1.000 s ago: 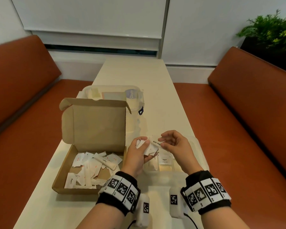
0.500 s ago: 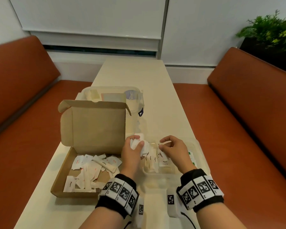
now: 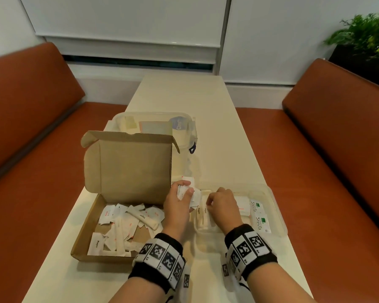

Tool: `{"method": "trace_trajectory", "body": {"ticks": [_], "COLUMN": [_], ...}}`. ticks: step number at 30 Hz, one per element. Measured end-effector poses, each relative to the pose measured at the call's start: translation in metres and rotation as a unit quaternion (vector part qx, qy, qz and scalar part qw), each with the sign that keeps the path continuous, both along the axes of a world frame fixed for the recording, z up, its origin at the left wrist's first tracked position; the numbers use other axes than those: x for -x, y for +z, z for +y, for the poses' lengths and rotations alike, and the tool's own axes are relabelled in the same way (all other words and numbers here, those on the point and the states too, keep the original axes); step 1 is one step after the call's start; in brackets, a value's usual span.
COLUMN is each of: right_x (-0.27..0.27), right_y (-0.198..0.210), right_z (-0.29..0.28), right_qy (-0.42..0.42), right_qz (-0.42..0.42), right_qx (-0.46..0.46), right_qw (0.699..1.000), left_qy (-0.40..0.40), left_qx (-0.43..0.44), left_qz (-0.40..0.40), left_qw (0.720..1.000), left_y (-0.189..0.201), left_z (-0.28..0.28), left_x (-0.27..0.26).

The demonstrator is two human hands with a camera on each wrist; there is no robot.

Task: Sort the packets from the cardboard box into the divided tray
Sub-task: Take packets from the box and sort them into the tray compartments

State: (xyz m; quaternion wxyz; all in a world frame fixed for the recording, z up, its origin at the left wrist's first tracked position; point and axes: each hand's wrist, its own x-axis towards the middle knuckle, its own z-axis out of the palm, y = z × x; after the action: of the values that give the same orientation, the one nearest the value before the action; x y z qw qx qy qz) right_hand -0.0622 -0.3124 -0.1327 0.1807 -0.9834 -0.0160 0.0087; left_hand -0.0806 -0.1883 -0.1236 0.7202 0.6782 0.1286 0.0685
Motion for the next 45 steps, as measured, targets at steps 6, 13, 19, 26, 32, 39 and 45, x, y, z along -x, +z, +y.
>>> {"method": "trace_trajectory", "body": {"ticks": [6, 13, 19, 26, 32, 39, 45], "right_x": [-0.001, 0.002, 0.003, 0.012, 0.020, 0.031, 0.023], "right_y": [-0.001, 0.002, 0.028, 0.031, 0.033, 0.024, 0.033], "right_z": [-0.007, -0.009, -0.016, -0.034, -0.052, -0.065, -0.079], "right_qy": [0.012, 0.016, -0.085, -0.094, -0.147, -0.120, -0.062], "right_qz": [-0.049, -0.005, -0.011, 0.018, 0.004, 0.019, 0.009], "right_qx": [0.098, 0.078, -0.365, -0.480, -0.616, -0.591, -0.439], "right_qw": [0.994, 0.997, 0.927, 0.872, 0.774, 0.798, 0.896], "left_qy": [-0.023, -0.070, -0.156, -0.148, -0.075, -0.109, -0.148], "left_qx": [0.003, 0.033, 0.040, 0.075, 0.017, 0.023, -0.014], "left_qz": [0.005, 0.007, 0.018, 0.006, 0.008, 0.017, 0.021], "left_qw": [1.000, 0.997, 0.987, 0.986, 0.997, 0.994, 0.989], "left_y": [-0.003, -0.006, -0.001, 0.010, 0.014, 0.013, 0.007], "left_z": [-0.003, -0.004, -0.004, -0.015, -0.022, -0.043, -0.048], "left_x": [0.000, 0.002, 0.010, 0.015, 0.014, 0.014, 0.012]}}
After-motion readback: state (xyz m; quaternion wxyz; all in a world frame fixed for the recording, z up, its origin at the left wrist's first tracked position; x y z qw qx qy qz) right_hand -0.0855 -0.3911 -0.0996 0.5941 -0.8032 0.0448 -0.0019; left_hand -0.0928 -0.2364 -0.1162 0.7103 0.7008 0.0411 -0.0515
